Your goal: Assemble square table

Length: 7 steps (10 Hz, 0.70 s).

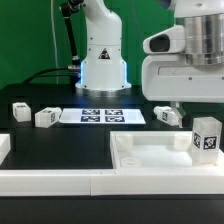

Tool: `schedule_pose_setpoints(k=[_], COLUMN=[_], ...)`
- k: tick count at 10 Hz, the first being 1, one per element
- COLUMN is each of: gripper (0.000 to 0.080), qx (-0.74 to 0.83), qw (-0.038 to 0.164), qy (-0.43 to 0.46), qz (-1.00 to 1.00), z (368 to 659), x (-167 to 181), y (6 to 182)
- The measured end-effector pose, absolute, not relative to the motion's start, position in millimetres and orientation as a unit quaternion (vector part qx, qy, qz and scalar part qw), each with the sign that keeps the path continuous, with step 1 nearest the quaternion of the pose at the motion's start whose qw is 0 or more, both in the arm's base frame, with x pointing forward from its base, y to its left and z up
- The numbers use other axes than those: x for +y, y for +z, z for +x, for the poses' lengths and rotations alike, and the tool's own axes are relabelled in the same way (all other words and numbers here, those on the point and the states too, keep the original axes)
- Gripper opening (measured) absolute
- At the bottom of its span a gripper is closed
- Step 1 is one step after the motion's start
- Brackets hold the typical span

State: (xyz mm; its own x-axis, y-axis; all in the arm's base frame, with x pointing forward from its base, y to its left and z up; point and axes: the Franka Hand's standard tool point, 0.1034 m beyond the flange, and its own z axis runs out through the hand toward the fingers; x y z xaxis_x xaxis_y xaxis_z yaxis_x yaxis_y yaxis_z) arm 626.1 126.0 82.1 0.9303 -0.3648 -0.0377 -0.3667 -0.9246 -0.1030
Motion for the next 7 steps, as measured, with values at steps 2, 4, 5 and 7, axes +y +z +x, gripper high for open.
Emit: schedule_pose_setpoints(k=[2,4,5,7], gripper=[0.0648,0.0648,0.0648,0.0562], qx=[0.043,-0.039,-0.066,-0.058], qw=[0.034,0.030,0.029,0.030], qy=[-0.018,-0.024,-0.024,-0.024], qz=[-0.998,-0.999,-0.997,-0.998], z=[631.9,632.0,632.4,632.3], x=[126.7,131.8,129.8,130.0], y=[81.2,81.1,81.0,80.9])
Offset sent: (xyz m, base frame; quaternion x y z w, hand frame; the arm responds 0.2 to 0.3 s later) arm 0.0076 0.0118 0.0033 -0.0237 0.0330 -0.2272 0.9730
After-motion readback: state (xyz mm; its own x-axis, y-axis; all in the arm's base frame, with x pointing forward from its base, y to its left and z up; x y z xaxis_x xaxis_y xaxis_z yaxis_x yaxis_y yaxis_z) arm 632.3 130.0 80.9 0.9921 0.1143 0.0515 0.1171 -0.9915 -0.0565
